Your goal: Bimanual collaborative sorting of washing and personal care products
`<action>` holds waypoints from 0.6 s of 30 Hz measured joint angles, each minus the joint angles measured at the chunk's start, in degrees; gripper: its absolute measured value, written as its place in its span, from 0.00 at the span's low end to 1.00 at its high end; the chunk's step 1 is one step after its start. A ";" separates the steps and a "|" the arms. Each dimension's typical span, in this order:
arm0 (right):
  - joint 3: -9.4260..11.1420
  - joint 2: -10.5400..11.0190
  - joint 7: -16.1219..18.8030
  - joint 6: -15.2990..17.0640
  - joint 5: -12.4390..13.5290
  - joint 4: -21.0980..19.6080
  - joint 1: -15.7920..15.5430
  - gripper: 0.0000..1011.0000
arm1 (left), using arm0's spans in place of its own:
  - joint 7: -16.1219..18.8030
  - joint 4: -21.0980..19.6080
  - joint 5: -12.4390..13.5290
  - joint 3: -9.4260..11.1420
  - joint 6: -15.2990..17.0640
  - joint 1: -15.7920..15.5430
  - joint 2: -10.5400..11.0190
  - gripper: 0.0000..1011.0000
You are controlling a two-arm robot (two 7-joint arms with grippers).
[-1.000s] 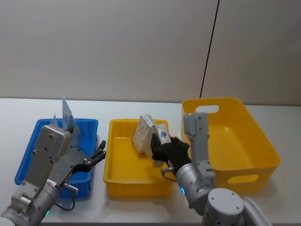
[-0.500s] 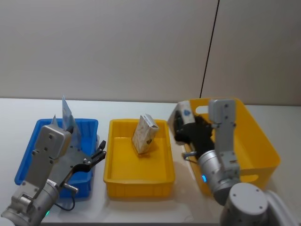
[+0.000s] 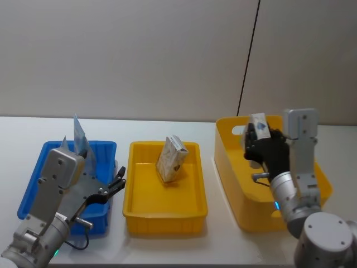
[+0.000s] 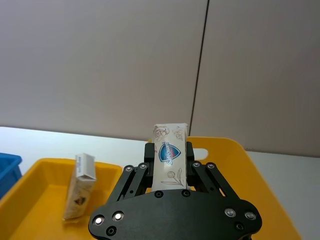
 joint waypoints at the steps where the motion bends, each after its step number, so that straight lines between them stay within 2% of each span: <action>1: 0.34 0.27 -0.08 0.49 -0.21 -0.37 -0.16 0.29 | 0.00 0.00 0.01 0.00 0.00 0.00 0.00 0.99; 9: 1.34 1.09 0.30 2.25 -0.45 -0.83 -0.43 0.25 | 0.00 0.00 0.00 0.00 0.00 0.00 0.00 0.99; 18: 2.45 1.46 1.59 3.31 -0.32 1.18 0.17 0.20 | 0.00 0.00 0.00 0.00 0.00 0.00 0.00 0.99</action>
